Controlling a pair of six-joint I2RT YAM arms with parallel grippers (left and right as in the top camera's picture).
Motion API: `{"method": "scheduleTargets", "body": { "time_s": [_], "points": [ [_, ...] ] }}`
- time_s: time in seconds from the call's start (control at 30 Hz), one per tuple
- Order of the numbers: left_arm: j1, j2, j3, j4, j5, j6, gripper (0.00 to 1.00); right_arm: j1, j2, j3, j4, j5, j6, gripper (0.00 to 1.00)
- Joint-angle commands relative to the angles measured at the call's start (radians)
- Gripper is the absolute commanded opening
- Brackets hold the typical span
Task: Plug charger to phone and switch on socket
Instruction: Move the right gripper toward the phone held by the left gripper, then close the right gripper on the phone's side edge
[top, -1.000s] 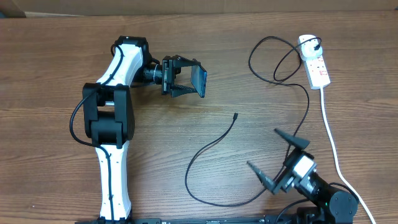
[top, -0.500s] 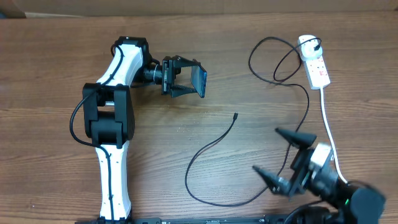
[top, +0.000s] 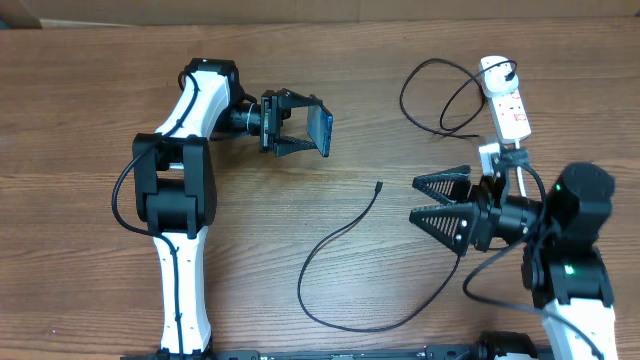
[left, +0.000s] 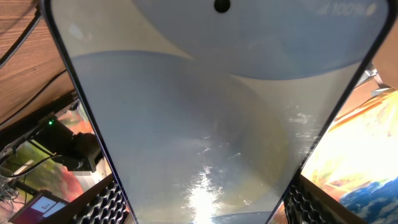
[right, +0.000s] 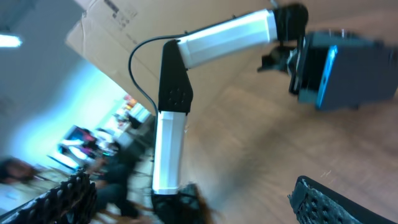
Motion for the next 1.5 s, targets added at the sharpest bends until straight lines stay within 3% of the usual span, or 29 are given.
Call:
{"method": "scheduleTargets", "body": {
  "time_s": [0.0, 0.17, 0.27, 0.4, 0.53, 0.63, 0.93, 1.1, 1.23, 1.47],
  "points": [
    [0.011, -0.001, 0.006, -0.003, 0.047, 0.008, 0.65, 0.014, 0.043, 0.022, 0.005, 0.022, 0.142, 1.00],
    [0.011, -0.001, 0.006, -0.003, 0.047, 0.008, 0.65, 0.169, 0.045, 0.042, -0.043, 0.353, 0.206, 0.99],
    [0.011, -0.001, 0.006, -0.003, 0.047, 0.008, 0.65, 0.267, 0.056, 0.104, -0.217, 0.634, 0.182, 1.00],
    [0.010, -0.001, 0.006, -0.003, 0.047, 0.008, 0.65, 0.438, 0.177, 0.342, -0.566, 1.093, 0.124, 1.00],
    [0.010, -0.001, 0.006, -0.003, 0.047, 0.008, 0.65, 0.527, 0.348, 0.567, -0.746, 1.284, 0.123, 1.00],
    [0.010, -0.001, 0.006, -0.003, 0.047, 0.009, 0.65, 0.580, 0.462, 0.669, -0.763, 1.334, 0.123, 1.00],
    [0.010, -0.001, 0.006, -0.003, 0.047, 0.011, 0.64, 0.675, 0.641, 0.689, -0.526, 1.384, 0.128, 1.00],
    [0.010, -0.001, 0.006, -0.003, 0.047, 0.008, 0.64, 0.701, 0.666, 0.688, -0.473, 1.450, 0.134, 0.87],
    [0.010, -0.001, 0.006, -0.003, 0.047, 0.008, 0.65, 0.725, 0.676, 0.683, -0.472, 1.508, 0.155, 0.86],
    [0.009, -0.001, 0.006, -0.003, 0.047, 0.008, 0.64, 0.759, 0.712, 0.683, -0.455, 1.594, 0.234, 0.72]
  ]
}}
